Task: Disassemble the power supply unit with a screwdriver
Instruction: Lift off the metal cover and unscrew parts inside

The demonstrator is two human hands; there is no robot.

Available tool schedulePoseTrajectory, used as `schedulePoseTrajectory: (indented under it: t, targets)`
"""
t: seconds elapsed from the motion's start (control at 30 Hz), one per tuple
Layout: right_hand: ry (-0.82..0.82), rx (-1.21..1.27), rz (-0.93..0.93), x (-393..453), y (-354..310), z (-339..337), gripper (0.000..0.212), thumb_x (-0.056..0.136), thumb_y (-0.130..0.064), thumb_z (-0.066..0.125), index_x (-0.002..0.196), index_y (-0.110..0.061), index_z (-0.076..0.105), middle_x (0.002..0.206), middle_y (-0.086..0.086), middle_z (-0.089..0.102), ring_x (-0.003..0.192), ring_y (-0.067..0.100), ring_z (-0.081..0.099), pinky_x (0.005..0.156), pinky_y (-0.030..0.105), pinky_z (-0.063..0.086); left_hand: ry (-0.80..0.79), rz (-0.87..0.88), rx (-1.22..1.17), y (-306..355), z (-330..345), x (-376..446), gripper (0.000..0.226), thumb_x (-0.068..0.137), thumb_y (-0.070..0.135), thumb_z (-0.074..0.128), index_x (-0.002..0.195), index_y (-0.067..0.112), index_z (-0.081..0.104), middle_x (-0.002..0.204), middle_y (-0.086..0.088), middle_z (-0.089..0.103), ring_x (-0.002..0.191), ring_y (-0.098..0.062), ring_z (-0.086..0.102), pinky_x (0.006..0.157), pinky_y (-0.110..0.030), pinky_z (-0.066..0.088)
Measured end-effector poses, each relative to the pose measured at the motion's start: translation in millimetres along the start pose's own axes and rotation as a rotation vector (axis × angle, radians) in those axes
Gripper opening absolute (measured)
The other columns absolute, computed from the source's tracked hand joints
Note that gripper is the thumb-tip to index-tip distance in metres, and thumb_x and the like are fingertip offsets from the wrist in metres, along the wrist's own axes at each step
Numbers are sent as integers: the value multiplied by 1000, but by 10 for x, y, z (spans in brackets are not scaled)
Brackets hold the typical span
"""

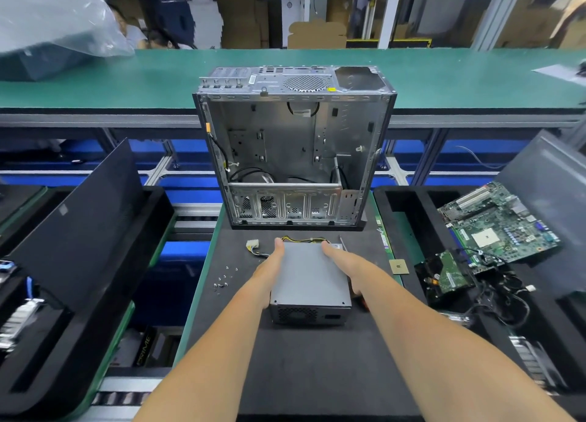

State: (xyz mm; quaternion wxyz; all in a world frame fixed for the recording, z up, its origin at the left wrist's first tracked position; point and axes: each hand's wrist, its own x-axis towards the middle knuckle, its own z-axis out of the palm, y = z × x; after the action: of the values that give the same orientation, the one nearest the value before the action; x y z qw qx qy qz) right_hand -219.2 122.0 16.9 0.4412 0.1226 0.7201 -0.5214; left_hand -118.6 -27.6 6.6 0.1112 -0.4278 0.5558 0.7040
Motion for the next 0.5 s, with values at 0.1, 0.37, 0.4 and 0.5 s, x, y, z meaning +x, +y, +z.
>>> schedulePoseTrajectory:
  t: [0.1, 0.37, 0.4, 0.5]
  targets:
    - [-3, 14, -12, 2, -11, 17, 62, 89, -56, 62, 129, -9, 54, 121, 12, 67, 98, 27, 67, 93, 41, 53, 12, 9, -3, -2, 25, 23, 96, 68, 87, 44, 139, 22, 43, 137, 0, 50, 119, -21, 54, 103, -40, 44]
    - [24, -39, -33, 39, -56, 25, 70, 87, -61, 60, 133, -9, 52, 127, 10, 63, 100, 24, 66, 92, 36, 50, 59, 11, 43, 13, 55, 35, 100, 61, 80, 63, 138, 20, 43, 132, 4, 49, 114, -19, 52, 95, -36, 43]
    - [14, -81, -24, 9, -81, 29, 71, 88, -64, 55, 135, -10, 50, 134, 9, 58, 102, 21, 64, 93, 34, 46, 41, 10, 37, 12, 45, 38, 101, 58, 80, 65, 137, 20, 45, 133, 2, 51, 115, -21, 54, 99, -39, 44]
    - [24, -177, -32, 5, -108, 34, 80, 91, -70, 42, 152, -18, 31, 158, 6, 28, 141, 25, 35, 115, 39, 27, 24, 7, 45, 21, 33, 49, 103, 53, 79, 69, 135, 20, 47, 130, -1, 55, 114, -24, 57, 100, -43, 46]
